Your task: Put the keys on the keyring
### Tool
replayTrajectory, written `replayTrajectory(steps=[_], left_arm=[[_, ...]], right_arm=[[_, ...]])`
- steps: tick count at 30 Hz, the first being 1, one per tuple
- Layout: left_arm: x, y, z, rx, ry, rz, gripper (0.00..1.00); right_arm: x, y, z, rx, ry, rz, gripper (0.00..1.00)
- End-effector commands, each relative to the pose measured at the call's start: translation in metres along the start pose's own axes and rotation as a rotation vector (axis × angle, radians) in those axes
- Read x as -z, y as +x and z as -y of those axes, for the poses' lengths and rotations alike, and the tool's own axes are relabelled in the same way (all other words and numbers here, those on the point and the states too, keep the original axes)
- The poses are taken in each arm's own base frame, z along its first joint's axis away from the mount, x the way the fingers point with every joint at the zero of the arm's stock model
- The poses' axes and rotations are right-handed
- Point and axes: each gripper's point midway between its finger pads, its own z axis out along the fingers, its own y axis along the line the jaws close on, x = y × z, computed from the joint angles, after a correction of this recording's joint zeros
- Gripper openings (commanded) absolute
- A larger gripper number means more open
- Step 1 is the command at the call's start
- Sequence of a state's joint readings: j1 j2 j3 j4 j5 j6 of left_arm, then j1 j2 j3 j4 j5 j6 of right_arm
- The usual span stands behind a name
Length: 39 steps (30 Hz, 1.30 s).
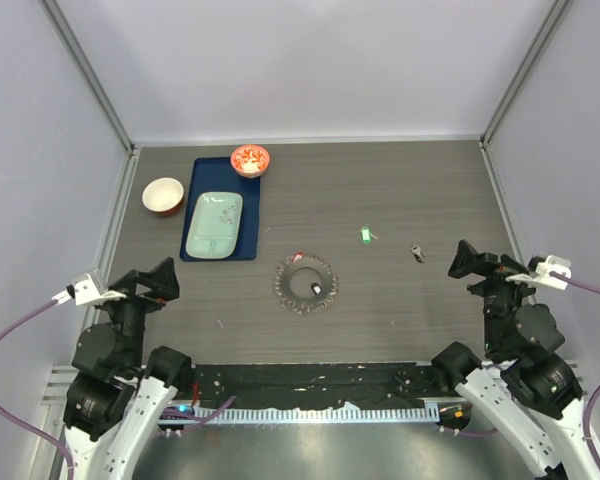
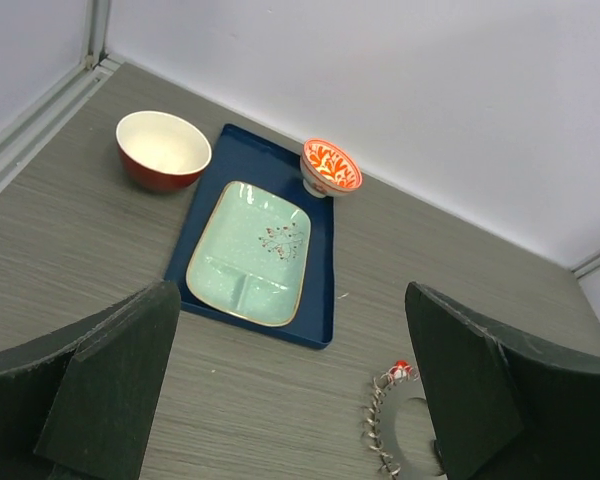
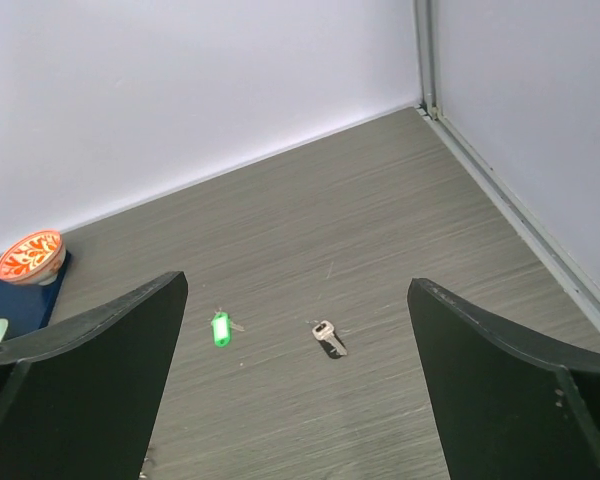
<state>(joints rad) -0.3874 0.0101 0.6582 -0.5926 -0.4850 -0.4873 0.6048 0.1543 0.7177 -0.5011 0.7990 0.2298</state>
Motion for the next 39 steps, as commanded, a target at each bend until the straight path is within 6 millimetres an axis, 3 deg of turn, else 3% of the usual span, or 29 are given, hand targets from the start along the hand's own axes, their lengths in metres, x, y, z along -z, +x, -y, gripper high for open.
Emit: replayTrajectory(steps=[1,6,10,39], left_arm=[[0.005,-0.010,-0.004,0.017,-0.013,0.042,1.00],[0.009,-0.022,0.001,0.077,0.012,0.084,1.00],[0.008,-0.019,-0.001,0.048,0.005,0.086,1.00],[0.005,-0.016,0.005,0.009,0.026,0.097,1.00]], right_arm=[[0.002,-0.001,0.010,-0.025,0.025,0.058,1.00],[0.002,0.007,0.006,-0.021,-0.004,0.053,1.00],[0.000,0.009,-0.002,-0.013,-0.042,0.046,1.00],[-0.001,0.012,-0.005,0.007,-0.060,0.046,0.99]])
